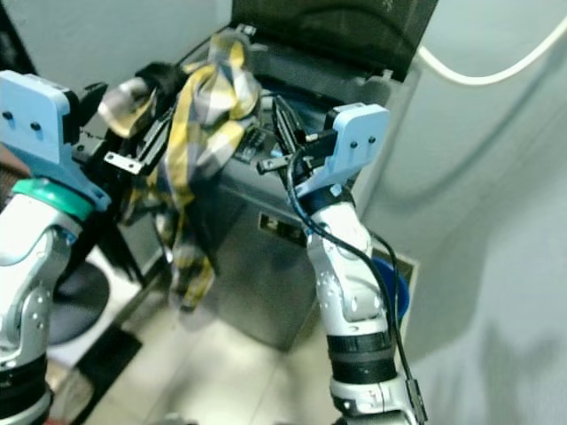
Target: Clothes washing
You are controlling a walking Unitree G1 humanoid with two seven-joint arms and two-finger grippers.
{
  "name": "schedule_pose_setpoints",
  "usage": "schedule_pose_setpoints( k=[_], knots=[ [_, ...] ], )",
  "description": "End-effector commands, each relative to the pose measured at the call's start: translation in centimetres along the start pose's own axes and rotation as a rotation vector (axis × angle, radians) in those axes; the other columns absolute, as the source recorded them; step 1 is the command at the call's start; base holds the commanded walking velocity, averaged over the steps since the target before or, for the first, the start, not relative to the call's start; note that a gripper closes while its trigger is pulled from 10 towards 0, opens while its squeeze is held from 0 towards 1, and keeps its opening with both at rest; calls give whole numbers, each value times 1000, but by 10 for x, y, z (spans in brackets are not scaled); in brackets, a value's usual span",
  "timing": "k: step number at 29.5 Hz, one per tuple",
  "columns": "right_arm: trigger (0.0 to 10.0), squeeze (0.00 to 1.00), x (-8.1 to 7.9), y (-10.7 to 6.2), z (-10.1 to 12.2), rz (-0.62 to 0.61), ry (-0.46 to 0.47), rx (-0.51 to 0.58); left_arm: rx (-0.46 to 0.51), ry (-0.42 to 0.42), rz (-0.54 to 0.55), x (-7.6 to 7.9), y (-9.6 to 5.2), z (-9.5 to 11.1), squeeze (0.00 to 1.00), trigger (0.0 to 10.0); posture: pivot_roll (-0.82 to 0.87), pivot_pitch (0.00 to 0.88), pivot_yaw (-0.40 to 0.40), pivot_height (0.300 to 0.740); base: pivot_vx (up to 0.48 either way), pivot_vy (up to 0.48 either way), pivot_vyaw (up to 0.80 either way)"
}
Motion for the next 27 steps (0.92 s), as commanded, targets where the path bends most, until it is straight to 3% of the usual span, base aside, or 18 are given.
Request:
schedule_pose_setpoints(
  k=[1,27],
  knots=[
    [10000,0,-2,0,-1,4,-5,-7,1,-1,-4,0,0,0,0,10000,61,3,6,728,0,0,0],
    [10000,0,-9,-2,-7,32,-5,-26,-42,3,5,2,-1,-11,0,10000,62,8,6,728,0,0,0]
  ],
)
Point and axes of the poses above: a point about 5 cm out from each wrist's last joint towards the gripper, its own y axis pointing out of the wrist towards the gripper, its own z axis along the axis of the wrist's last joint, x = y × z, the point moved 6 cm from there along y, pointing out of the wrist towards the gripper, and after that the axes turned 8 degrees about -y, right-handed, at the moved point
